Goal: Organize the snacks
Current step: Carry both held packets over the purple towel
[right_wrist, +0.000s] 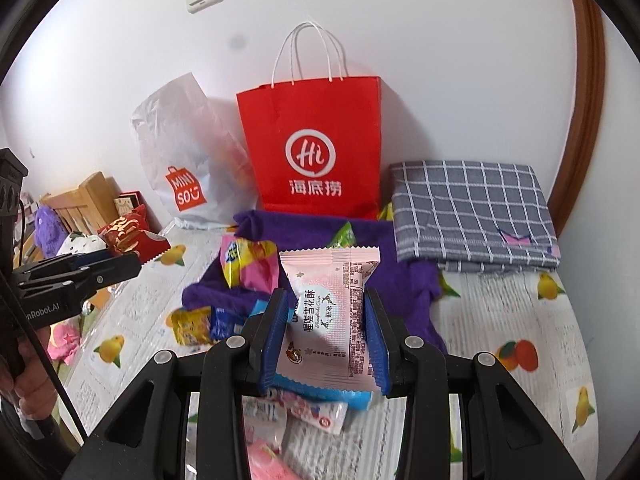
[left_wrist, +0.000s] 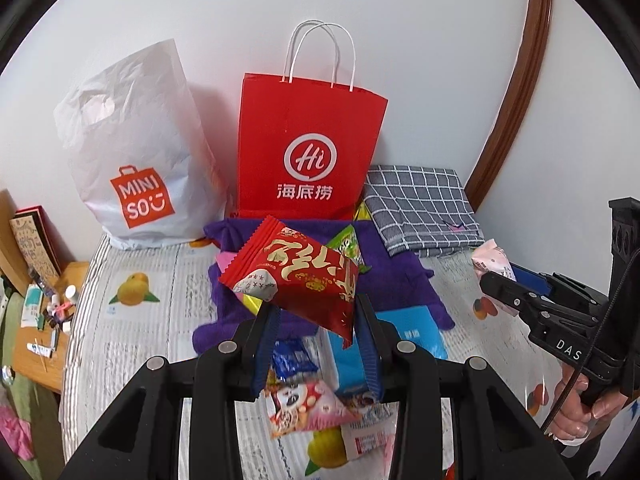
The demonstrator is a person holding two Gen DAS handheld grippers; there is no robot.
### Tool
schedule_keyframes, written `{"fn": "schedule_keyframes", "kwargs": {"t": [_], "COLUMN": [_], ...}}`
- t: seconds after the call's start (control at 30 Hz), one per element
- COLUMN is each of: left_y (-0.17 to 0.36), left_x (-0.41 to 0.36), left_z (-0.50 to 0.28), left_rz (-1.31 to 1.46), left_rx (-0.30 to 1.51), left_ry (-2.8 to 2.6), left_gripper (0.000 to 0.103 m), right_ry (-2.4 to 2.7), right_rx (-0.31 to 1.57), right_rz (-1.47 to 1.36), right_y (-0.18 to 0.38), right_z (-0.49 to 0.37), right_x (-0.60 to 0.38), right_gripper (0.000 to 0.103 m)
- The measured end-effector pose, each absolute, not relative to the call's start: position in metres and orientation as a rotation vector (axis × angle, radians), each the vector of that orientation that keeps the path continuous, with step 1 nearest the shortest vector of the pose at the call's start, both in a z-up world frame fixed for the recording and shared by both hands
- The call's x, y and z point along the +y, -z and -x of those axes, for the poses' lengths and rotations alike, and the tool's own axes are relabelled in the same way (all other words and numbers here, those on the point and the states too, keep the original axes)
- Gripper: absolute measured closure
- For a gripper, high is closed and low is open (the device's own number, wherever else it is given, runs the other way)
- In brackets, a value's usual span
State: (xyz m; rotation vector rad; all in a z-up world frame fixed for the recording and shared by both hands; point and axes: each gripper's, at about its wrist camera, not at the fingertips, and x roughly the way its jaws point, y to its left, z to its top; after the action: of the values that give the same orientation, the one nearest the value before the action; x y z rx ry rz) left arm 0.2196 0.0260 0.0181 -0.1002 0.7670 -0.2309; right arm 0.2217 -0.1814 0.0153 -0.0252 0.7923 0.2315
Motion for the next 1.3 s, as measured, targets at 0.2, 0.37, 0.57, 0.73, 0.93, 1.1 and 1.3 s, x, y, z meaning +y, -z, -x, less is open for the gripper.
{"fn": "schedule_keyframes", "kwargs": {"t": [0.2,0.37,0.57,0.73,0.93,1.1,1.3], "left_y": [-0.019,-0.015,-0.01,-0.01,-0.007,0.004,0.012], "left_x": [0.023,0.02,0.021,0.028,0.037,0.042,0.042], "left_z": [-0.24,-0.259,-0.281,-0.297,-0.312,-0.323,-0.328], "left_rz": [0.088,0.084,0.099,0.115,0.135,0.142,0.134], "left_rx": [0.771,0.779,0.787,0.783,0.784,0.806,0.827], "left_ry": [0.226,0.228,0.235,0.223,0.205,0.19,0.179], "left_gripper": [0.068,0.068,0.068,0.068,0.068,0.068,0.068], "right_ry": [-0.24,-0.243,-0.243,-0.236,-0.239,-0.246,-0.249], "right_rx": [0.782,0.794,0.809,0.799,0.797,0.801,0.821], "right_rz": [0.045,0.044,0.043,0.055,0.06,0.064,0.056], "right_y": [-0.021,-0.017,-0.01,-0.008,-0.005,0.0,0.01], "right_z": [-0.242,-0.262,-0.285,-0.303,-0.323,-0.337,-0.351], "right_x": [-0.173,-0.171,-0.167,-0.163,-0.162,-0.162,-0.167], "right_gripper": [0.065,0.065,0.065,0.065,0.065,0.065,0.065]}}
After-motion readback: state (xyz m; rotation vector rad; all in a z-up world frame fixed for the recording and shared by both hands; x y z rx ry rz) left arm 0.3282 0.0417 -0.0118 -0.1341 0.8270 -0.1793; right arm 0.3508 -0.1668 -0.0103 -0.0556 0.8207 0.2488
